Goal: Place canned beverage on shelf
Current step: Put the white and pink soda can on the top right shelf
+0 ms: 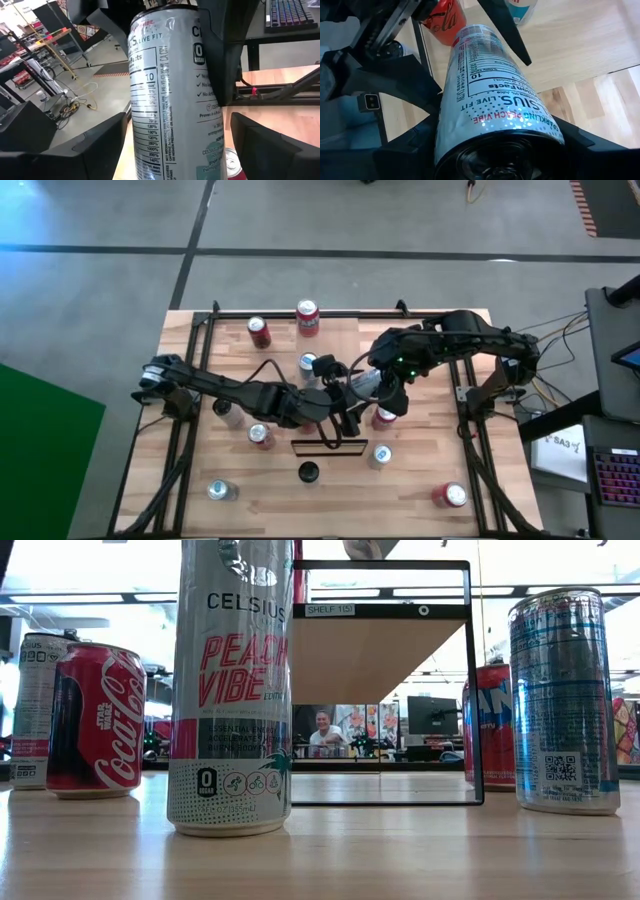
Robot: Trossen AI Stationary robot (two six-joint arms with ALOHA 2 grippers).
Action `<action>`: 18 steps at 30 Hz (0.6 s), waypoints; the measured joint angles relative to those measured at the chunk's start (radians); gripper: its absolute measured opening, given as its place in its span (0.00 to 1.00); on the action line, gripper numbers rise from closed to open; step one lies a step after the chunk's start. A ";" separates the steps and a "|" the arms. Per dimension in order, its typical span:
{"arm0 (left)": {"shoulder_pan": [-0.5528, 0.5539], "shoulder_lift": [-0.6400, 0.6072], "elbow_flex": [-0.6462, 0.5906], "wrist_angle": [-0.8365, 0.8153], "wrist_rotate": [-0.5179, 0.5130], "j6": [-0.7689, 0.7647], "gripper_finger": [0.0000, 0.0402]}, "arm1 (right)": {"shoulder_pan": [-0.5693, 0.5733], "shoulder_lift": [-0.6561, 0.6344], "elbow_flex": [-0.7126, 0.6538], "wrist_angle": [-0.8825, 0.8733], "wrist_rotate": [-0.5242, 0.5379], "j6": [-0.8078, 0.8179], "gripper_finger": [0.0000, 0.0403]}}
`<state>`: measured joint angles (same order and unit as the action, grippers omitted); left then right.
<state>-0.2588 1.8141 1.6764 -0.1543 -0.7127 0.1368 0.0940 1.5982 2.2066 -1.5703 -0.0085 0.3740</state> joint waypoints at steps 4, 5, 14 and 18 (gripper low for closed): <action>0.000 0.000 0.000 0.001 0.015 -0.001 0.80 | 0.000 0.000 0.000 0.000 0.000 0.000 0.61; 0.000 0.000 0.000 0.001 0.016 -0.005 0.80 | 0.000 0.000 0.000 0.000 0.000 0.000 0.61; 0.008 0.000 -0.001 0.027 -0.060 -0.038 0.89 | 0.000 0.000 0.000 0.001 0.010 0.032 0.61; 0.007 0.000 -0.002 0.022 -0.043 -0.041 0.93 | 0.000 0.000 0.000 0.022 0.009 0.059 0.61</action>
<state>-0.2515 1.8141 1.6745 -0.1324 -0.7556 0.0955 0.0937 1.5982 2.2066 -1.5479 0.0006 0.4329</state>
